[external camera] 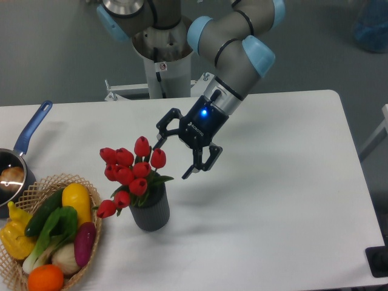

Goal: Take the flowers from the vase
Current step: 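Lower the open gripper around the tulip stems above the vase rim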

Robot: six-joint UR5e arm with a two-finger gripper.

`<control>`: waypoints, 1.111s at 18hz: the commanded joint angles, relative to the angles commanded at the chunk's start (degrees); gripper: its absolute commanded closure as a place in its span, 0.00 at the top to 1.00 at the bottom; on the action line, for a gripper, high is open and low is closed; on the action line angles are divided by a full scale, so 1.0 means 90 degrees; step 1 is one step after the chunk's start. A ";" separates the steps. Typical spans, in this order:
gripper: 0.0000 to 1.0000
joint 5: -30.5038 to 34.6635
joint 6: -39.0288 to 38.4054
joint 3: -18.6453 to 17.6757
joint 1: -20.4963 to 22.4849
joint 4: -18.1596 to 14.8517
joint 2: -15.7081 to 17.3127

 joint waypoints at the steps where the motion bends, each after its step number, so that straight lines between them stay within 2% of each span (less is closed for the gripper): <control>1: 1.00 0.0000 0.0019 0.0029 -0.0059 0.0019 -0.0039; 9: 1.00 0.0030 0.0351 0.0146 -0.0245 0.0059 -0.0244; 20: 1.00 0.0010 0.0361 0.0381 -0.0479 0.0108 -0.0459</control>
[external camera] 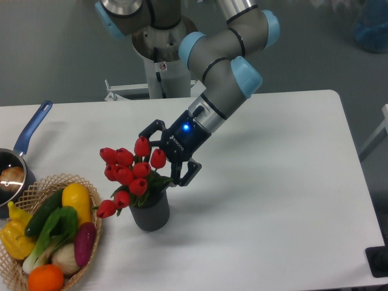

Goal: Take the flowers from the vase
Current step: 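Lower the open gripper around the tulip stems above the vase rim, then close the gripper on the tulip stems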

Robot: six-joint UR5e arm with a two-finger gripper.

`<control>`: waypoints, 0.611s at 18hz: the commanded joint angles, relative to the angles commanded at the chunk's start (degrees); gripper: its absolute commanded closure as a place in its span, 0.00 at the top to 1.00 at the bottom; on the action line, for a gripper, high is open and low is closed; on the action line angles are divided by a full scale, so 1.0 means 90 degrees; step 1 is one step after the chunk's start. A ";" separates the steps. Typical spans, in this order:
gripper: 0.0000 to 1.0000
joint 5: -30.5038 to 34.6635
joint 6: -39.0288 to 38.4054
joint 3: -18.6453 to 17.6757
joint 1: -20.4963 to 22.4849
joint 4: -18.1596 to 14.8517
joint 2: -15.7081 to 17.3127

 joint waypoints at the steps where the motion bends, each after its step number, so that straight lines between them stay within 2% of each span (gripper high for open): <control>1: 1.00 -0.0019 0.0000 0.0000 -0.0019 0.0000 0.0000; 6: 1.00 -0.0068 0.0000 0.0010 -0.0039 0.0000 -0.0029; 10: 0.68 -0.0078 -0.0010 0.0010 -0.0049 -0.0010 -0.0029; 11: 0.64 -0.0078 -0.0010 0.0010 -0.0049 -0.0010 -0.0029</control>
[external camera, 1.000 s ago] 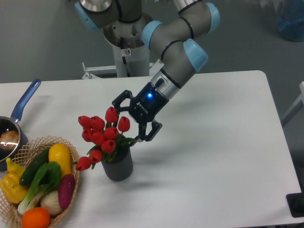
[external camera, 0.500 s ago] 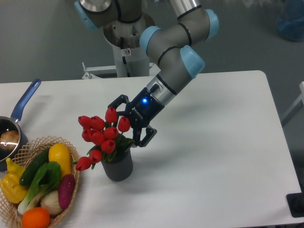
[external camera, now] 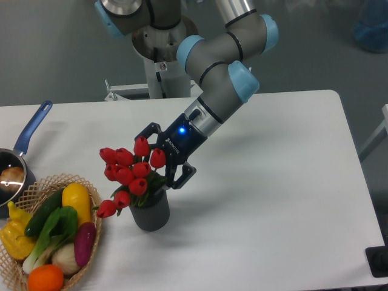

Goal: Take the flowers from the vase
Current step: 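Close the gripper on the tulip stems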

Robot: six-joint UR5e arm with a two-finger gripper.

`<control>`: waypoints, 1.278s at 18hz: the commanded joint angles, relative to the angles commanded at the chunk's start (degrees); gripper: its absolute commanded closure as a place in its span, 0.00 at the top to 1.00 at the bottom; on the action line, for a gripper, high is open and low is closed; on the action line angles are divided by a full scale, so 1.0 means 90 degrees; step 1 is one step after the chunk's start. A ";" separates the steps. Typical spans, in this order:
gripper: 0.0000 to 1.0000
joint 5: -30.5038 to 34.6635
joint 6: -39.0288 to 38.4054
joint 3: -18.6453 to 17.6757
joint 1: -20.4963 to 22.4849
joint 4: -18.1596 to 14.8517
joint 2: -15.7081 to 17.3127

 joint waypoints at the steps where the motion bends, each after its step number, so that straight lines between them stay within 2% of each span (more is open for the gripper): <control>1: 0.62 0.0000 0.0000 0.0010 0.0000 0.0000 -0.0010; 4: 0.55 -0.0301 -0.0039 0.0010 0.0000 0.0000 -0.0039; 7: 0.54 -0.0712 -0.0029 0.0010 0.0010 0.0000 -0.0137; 9: 0.48 -0.0713 -0.0039 0.0010 0.0010 -0.0010 -0.0137; 13: 0.47 -0.0703 -0.0020 0.0010 0.0029 0.0000 -0.0137; 14: 0.42 -0.0703 -0.0039 0.0010 0.0029 -0.0010 -0.0137; 20: 0.42 -0.0703 -0.0039 0.0000 0.0088 -0.0010 -0.0127; 23: 0.35 -0.0732 -0.0039 -0.0010 0.0107 -0.0010 -0.0117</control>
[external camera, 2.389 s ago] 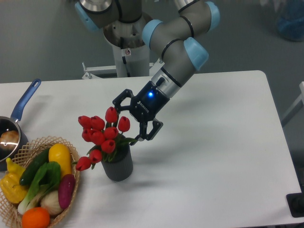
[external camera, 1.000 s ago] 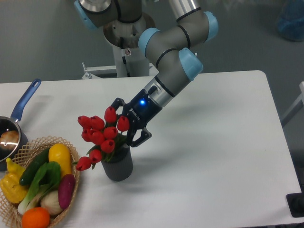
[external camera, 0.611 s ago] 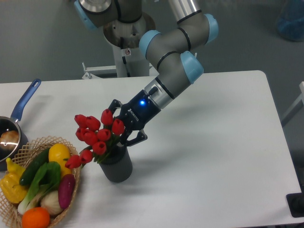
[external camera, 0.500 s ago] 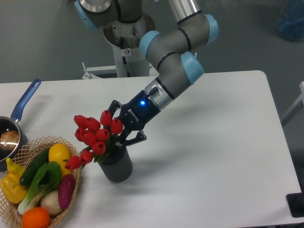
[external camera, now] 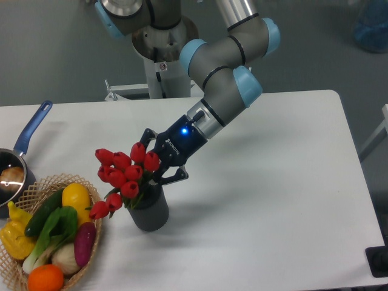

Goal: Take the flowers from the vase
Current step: 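Close the gripper on the tulip stems, then lift the gripped tulips straight up out of the grey vase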

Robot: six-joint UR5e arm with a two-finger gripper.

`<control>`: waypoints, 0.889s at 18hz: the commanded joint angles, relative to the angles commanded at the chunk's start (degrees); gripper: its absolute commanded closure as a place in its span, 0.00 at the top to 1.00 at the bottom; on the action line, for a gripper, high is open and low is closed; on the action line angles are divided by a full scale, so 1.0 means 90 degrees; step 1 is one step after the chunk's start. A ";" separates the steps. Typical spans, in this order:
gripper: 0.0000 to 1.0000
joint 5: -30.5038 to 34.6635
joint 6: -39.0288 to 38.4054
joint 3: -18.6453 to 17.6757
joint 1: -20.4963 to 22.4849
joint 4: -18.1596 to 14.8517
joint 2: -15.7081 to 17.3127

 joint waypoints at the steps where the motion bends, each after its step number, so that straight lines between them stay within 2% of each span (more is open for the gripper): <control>1: 0.35 0.0000 0.0000 0.0000 0.0019 0.0000 0.0010; 11: 0.36 -0.0595 -0.0020 0.0010 0.0146 0.0000 0.0175; 16: 0.36 -0.1356 -0.0477 0.0107 0.0449 0.0000 0.0390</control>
